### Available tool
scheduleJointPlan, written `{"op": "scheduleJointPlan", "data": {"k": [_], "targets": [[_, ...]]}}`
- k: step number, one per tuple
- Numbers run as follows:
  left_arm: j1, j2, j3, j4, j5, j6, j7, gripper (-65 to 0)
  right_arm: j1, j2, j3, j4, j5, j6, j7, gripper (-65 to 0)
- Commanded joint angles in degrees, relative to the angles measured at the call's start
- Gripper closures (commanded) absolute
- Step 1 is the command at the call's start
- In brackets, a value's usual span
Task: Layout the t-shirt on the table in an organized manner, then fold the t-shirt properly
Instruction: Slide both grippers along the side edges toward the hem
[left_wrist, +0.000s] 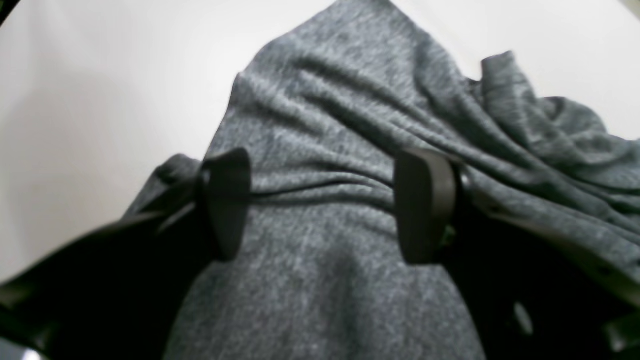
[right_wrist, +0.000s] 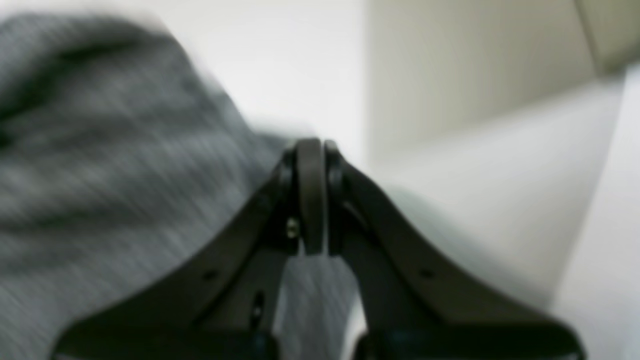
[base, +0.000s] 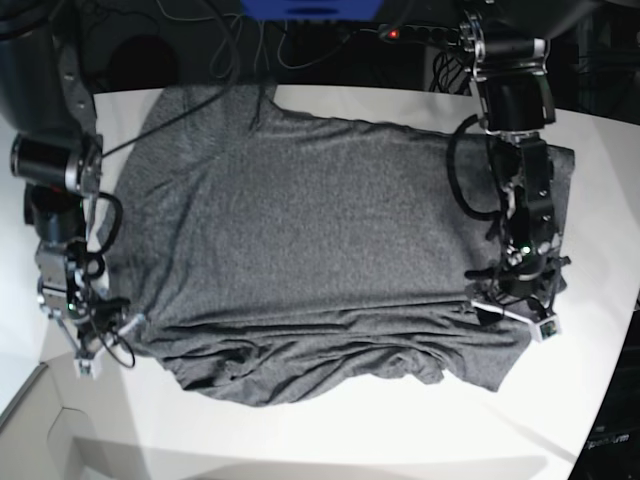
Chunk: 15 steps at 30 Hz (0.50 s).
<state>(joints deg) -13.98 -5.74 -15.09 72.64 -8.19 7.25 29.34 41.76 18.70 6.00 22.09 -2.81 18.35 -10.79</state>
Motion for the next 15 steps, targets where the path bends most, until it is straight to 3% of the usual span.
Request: {"op": "scheduleJointPlan", "data": {"k": [1, 4, 7, 13, 15], "targets": [[-1.54, -0.55, 0.1, 1.07, -0.03, -0.17, -1.17, -43.1, 0.84, 0.33, 0.11, 3.63, 0.48, 0.24, 1.07, 0.0], [-2.59, -0.64, 0.1, -1.3, -0.03, -0.17, -1.43, -43.1, -7.52, 0.69, 1.87, 15.41, 0.48, 0.24, -1.92, 0.0], [-7.25, -0.64, 0.54, -5.61, 0.14, -0.17, -1.43, -43.1, -15.78, -1.16, 4.33, 29.03, 0.48, 0.33, -4.2, 0.0], [-20.18, -1.25, 0.63, -28.64, 0.49, -0.17, -1.69, -43.1, -27.47, -4.32, 4.86, 52.16, 0.48, 0.33, -13.35, 0.0], [-24.92, -2.39, 0.72, -38.22, 0.49, -0.17, -4.68, -43.1, -30.9, -5.29, 4.86, 58.4, 0.48, 0.33, -15.72, 0.0]]}}
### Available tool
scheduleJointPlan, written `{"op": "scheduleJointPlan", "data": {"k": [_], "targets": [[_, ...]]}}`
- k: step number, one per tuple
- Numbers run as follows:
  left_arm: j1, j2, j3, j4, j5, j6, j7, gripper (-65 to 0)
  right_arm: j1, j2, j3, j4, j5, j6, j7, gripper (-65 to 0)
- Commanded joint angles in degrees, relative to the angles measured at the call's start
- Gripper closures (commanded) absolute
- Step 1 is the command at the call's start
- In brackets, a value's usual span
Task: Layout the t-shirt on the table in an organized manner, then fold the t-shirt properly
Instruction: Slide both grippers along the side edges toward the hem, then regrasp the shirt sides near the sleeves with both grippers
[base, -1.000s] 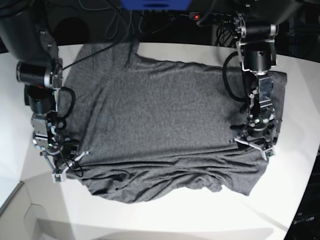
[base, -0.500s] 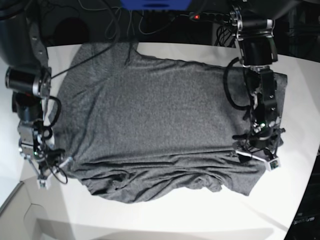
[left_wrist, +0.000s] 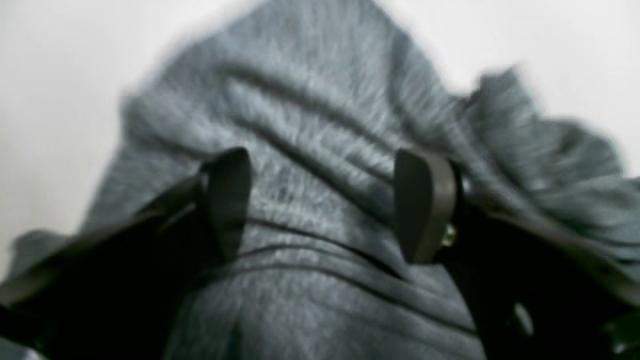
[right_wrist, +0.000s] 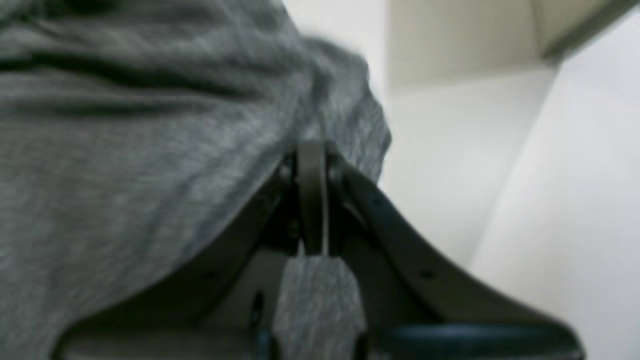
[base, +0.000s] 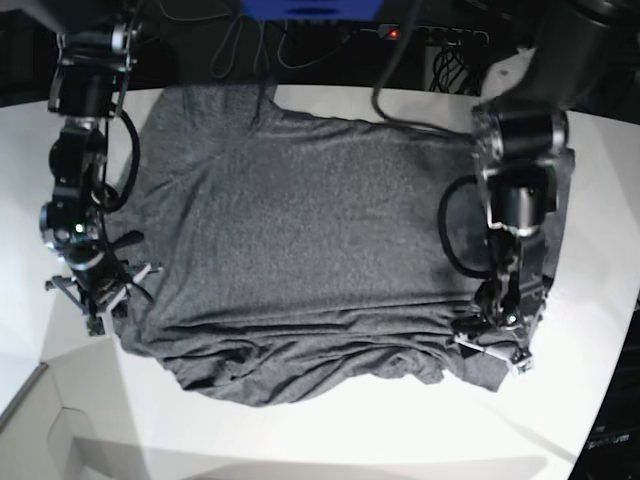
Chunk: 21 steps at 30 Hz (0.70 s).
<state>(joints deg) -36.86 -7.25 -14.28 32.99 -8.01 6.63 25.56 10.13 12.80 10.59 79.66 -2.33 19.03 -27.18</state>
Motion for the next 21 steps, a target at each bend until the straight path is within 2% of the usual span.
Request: {"op": "scheduleJointPlan", "data": {"k": [1, 3, 5, 8, 12, 15, 18, 21], "targets": [[-3.8, -1.33, -0.09, -3.23, 0.32, 0.44, -3.1, -43.1, -0.86, 0.52, 0.27, 3.55, 0.0, -0.35, -0.29, 0.0], [-6.96, -2.82, 1.49, -11.5, 0.32, 0.44, -8.99, -43.1, -3.49, 0.43, -0.08, 8.47, 0.0, -0.35, -2.4, 0.0], [-9.07, -4.49, 4.22, -18.62, 0.32, 0.62, -17.17, -43.1, -5.95, -0.45, -0.08, 13.31, 0.0, -0.35, -4.25, 0.0], [-10.13, -5.99, 7.82, -22.93, 0.32, 0.71, -27.45, -43.1, -9.21, -1.59, 0.09, 19.38, 0.0, -0.35, -6.8, 0.0], [-11.45, -7.74, 9.14, -22.75, -0.12, 0.79, -30.09, -43.1, -14.13, -2.12, -0.26, 24.56, 0.0, -0.35, -8.91, 0.0], [-13.91, -7.83, 9.14, -22.75, -0.21, 0.62, -30.0, -43.1, -17.3, -4.23, -0.26, 26.58, -0.09, -0.35, -10.05, 0.0], [-16.02, -7.48, 9.05, -22.75, -0.21, 0.53, -29.56, -43.1, -20.37, -5.02, -0.35, 28.87, 0.0, -0.26, -12.86, 0.0], [-16.46, -7.48, 8.96, -22.75, -0.3, 0.53, -28.33, -43.1, -23.27, -7.48, -1.05, 30.98, 0.0, -0.26, -15.85, 0.0]]}}
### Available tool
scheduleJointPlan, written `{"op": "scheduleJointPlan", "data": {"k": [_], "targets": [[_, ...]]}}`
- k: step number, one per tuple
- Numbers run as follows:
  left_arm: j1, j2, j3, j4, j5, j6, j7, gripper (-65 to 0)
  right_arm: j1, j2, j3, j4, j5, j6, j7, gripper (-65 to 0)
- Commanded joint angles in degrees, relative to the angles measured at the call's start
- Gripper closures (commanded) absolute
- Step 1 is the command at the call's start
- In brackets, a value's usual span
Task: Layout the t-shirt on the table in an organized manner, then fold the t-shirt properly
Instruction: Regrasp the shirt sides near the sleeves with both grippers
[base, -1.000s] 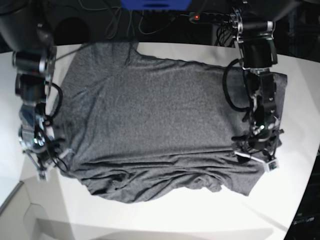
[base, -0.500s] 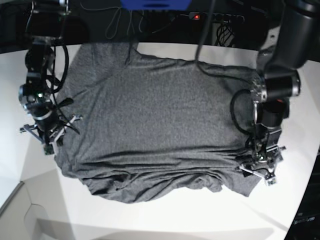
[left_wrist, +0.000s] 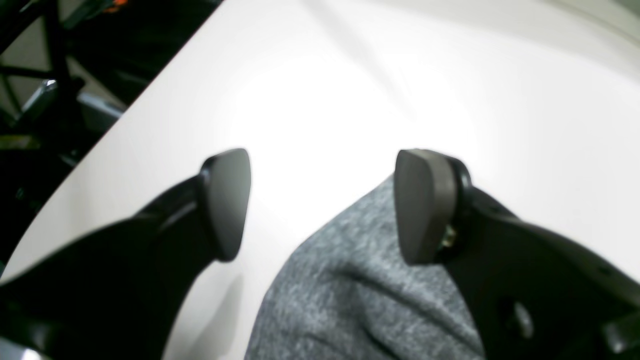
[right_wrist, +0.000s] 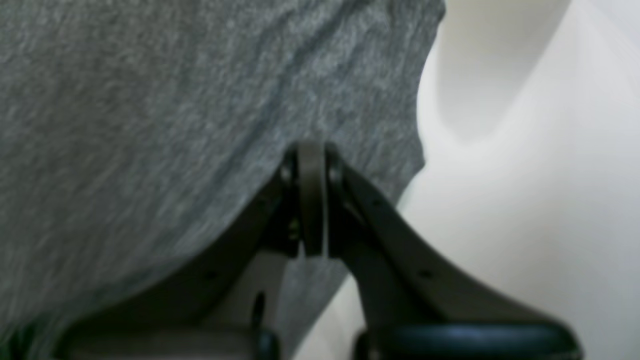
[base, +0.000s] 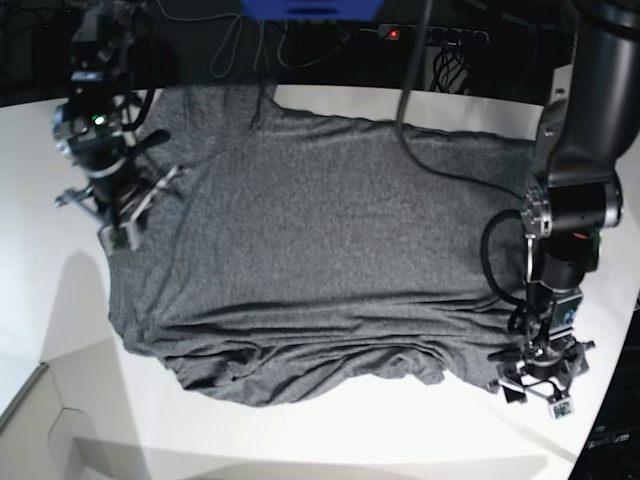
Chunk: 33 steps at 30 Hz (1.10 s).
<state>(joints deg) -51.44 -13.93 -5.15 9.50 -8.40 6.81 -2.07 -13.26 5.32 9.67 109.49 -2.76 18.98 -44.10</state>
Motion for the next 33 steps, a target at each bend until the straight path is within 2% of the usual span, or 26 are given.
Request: {"op": "scheduleJointPlan", "data": {"k": [1, 5, 9, 11, 14, 18, 22, 26, 29, 33], "targets": [[-1.88, -0.79, -0.17, 0.83, 0.1, 0.36, 0.35, -43.1, -0.77, -0.62, -0.13, 1.5, 0.44, -0.21, 0.54, 0.0], [-0.82, -0.79, -0.17, 0.83, 0.1, 0.27, 3.52, -43.1, -4.02, -3.96, -0.13, 1.67, 0.44, -0.21, -0.17, 0.0], [3.48, -0.97, -3.07, 5.32, 0.1, 0.27, 5.27, -43.1, -4.63, -4.57, -0.22, -0.88, 0.44, -0.21, 0.01, 0.0], [6.47, -1.06, -6.59, 10.59, 0.1, 0.27, 8.35, -43.1, -3.49, -4.22, 0.04, -5.18, 0.44, -0.21, 0.27, 0.0], [10.52, -0.88, -11.07, 21.49, 0.1, 0.27, 14.86, -43.1, -0.5, -3.26, 0.22, -11.34, 0.44, -0.21, 0.98, 0.0], [16.76, -0.35, -13.71, 38.11, 0.1, 0.27, 24.35, -43.1, 2.4, -2.47, 0.22, -16.88, 0.17, -0.21, 5.11, 0.0], [24.93, 2.55, -17.23, 57.62, 0.1, 0.27, 36.31, -43.1, 5.83, -1.41, 0.22, -21.1, 0.08, -0.21, 6.16, 0.0], [35.84, 7.03, -19.42, 77.05, 0.1, 0.27, 46.94, -43.1, 8.99, -1.23, 0.22, -24.35, 0.08, -0.21, 6.34, 0.0], [44.36, 9.58, -19.25, 84.0, 0.1, 0.27, 48.09, -43.1, 10.75, -0.53, 0.22, -25.49, 0.08, -0.21, 6.34, 0.0], [51.84, 10.81, -19.34, 84.17, 0.1, 0.27, 46.15, -43.1, 13.04, -0.44, 0.13, -26.72, 0.08, -0.21, 6.43, 0.0]]}}
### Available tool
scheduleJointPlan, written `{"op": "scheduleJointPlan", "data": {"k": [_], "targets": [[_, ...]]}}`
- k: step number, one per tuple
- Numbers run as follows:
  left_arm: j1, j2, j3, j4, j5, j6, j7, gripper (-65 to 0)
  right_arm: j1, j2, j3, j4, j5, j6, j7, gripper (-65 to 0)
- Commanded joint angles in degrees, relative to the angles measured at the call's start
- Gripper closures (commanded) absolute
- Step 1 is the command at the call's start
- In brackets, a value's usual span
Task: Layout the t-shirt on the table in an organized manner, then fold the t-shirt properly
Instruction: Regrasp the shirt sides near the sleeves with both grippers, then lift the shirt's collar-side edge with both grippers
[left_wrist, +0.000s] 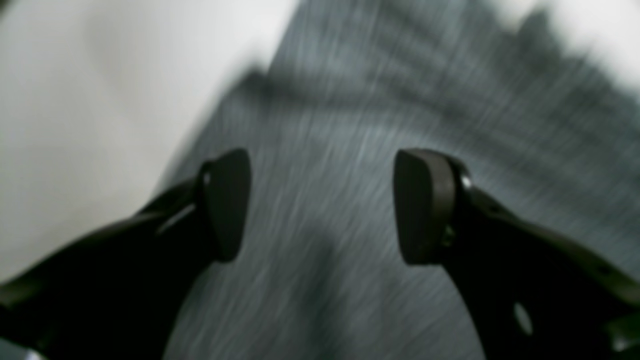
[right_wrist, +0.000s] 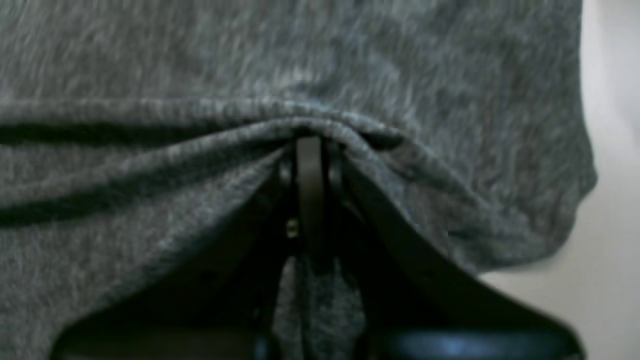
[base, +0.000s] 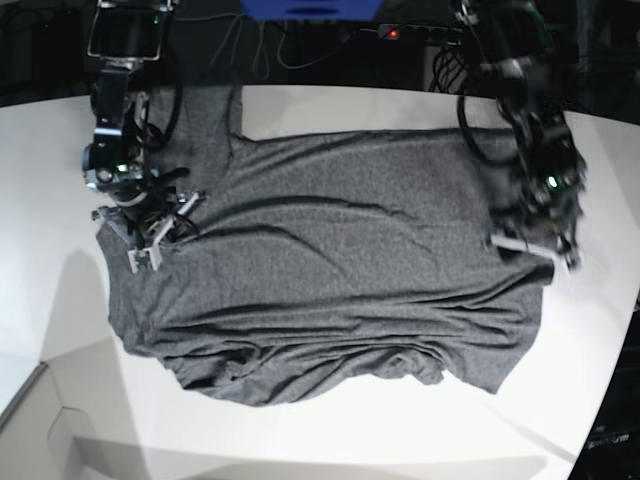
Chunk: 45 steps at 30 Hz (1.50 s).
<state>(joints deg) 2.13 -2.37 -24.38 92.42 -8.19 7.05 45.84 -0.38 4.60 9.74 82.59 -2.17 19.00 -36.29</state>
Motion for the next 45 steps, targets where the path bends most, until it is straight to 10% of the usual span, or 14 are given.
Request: {"op": "scheduleJointPlan", "data": {"k": [1, 10, 30, 45], "targets": [[-0.68, -0.75, -0.01, -0.16, -0.12, 0.03, -2.99, -43.1, 0.78, 0.37, 0.06, -0.43, -0.51, -0.24, -1.38, 0.0], [0.11, -1.1, -0.01, -15.1, -0.12, -0.06, -10.72, -43.1, 6.14, 1.95, -0.11, -4.04, -0.51, -0.24, -1.38, 0.0], [-27.76, -5.06, 11.06, -39.63, 0.05, -0.06, -21.19, -43.1, 12.56, 4.85, 0.15, -3.6, -0.51, -0.24, -2.08, 0.0], [-23.19, -4.88, 10.62, -26.97, -0.03, -0.06, -20.83, -43.1, -10.04, 2.65, 6.66, 28.31, -0.15, 0.91, -14.04, -2.3]]}}
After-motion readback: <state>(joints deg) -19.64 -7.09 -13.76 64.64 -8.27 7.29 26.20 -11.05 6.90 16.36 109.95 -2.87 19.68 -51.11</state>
